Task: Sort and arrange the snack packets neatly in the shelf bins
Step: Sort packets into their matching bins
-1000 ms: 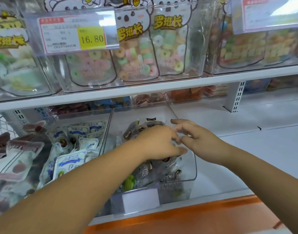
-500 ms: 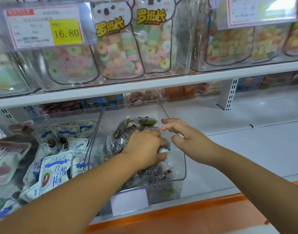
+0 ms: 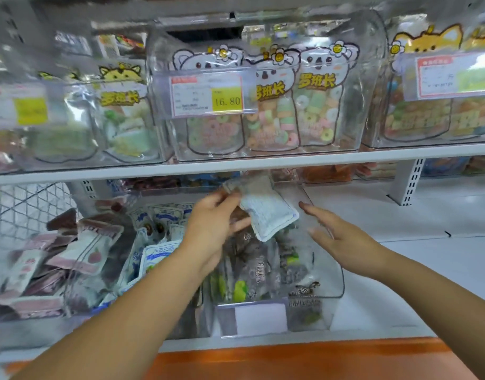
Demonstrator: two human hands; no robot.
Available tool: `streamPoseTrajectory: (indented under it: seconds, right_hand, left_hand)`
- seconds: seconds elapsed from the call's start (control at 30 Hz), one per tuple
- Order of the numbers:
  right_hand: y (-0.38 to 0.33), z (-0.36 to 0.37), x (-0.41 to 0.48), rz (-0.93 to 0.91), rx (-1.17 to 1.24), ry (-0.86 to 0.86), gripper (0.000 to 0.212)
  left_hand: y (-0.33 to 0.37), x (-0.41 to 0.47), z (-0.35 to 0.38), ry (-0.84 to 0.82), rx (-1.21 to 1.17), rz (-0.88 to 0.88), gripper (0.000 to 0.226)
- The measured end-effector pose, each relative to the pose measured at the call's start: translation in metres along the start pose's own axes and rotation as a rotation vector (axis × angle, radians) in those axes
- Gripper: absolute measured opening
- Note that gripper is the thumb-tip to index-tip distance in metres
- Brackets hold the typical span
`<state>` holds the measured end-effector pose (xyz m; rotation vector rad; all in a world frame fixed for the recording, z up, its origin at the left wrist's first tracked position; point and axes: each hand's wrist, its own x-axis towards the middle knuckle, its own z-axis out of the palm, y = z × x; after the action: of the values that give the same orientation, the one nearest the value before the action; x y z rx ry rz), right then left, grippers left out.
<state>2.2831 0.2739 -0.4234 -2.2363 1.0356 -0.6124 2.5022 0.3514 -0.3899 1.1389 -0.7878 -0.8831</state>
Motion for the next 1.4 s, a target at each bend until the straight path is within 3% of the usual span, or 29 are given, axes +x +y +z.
streamPoseTrajectory:
  seconds: [0.2, 0.3, 0.4, 0.47, 0.53, 0.63, 0.73, 0.83, 1.0, 1.13, 1.27, 1.4]
  right_hand:
    - [0.000, 0.008, 0.002, -0.021, 0.014, 0.009, 0.040]
    - [0.002, 0.009, 0.002, -0.034, 0.006, 0.010, 0.039]
    - [0.005, 0.008, 0.003, -0.047, -0.105, 0.006, 0.039]
    - [0.006, 0.007, 0.004, -0.056, -0.170, 0.006, 0.038]
    - [0.006, 0.007, 0.002, -0.047, -0.167, 0.013, 0.038]
    - [0.004, 0.007, -0.001, -0.017, -0.040, 0.074, 0.039]
    - [0.002, 0.008, -0.003, 0.032, 0.108, 0.144, 0.040]
    - [0.007, 0.009, -0.001, 0.033, 0.136, 0.142, 0.039]
    - [0.017, 0.008, 0.004, 0.017, 0.065, 0.074, 0.039]
    - [0.020, 0.007, 0.002, 0.019, 0.065, -0.004, 0.040]
    - [0.017, 0.011, 0.004, -0.008, 0.075, -0.036, 0.042]
    - [0.019, 0.010, 0.005, -0.016, 0.082, -0.021, 0.044]
  left_hand:
    - [0.027, 0.012, -0.095, 0.360, -0.003, 0.016, 0.015]
    - [0.022, 0.019, -0.139, 0.405, 0.135, -0.073, 0.015]
    - [0.014, 0.021, -0.156, 0.383, 0.781, -0.094, 0.050]
    - [0.013, 0.013, -0.140, 0.435, 1.224, 0.097, 0.061]
    - [0.013, -0.001, -0.106, 0.323, 1.352, 0.354, 0.054]
    - [0.006, -0.012, -0.053, -0.189, 1.314, 0.560, 0.046]
    - [-0.017, 0.000, -0.006, -0.603, 1.380, 0.561, 0.045]
    - [-0.040, 0.023, 0.034, -0.790, 1.497, 0.542, 0.053]
    - [-0.063, 0.050, 0.057, -0.975, 1.817, 0.270, 0.071]
    - [-0.050, 0.050, 0.047, -1.028, 1.954, 0.340, 0.053]
    - [-0.037, 0.048, 0.020, -1.000, 1.935, 0.372, 0.044]
    - [-0.020, 0.047, -0.003, -0.941, 1.880, 0.343, 0.020]
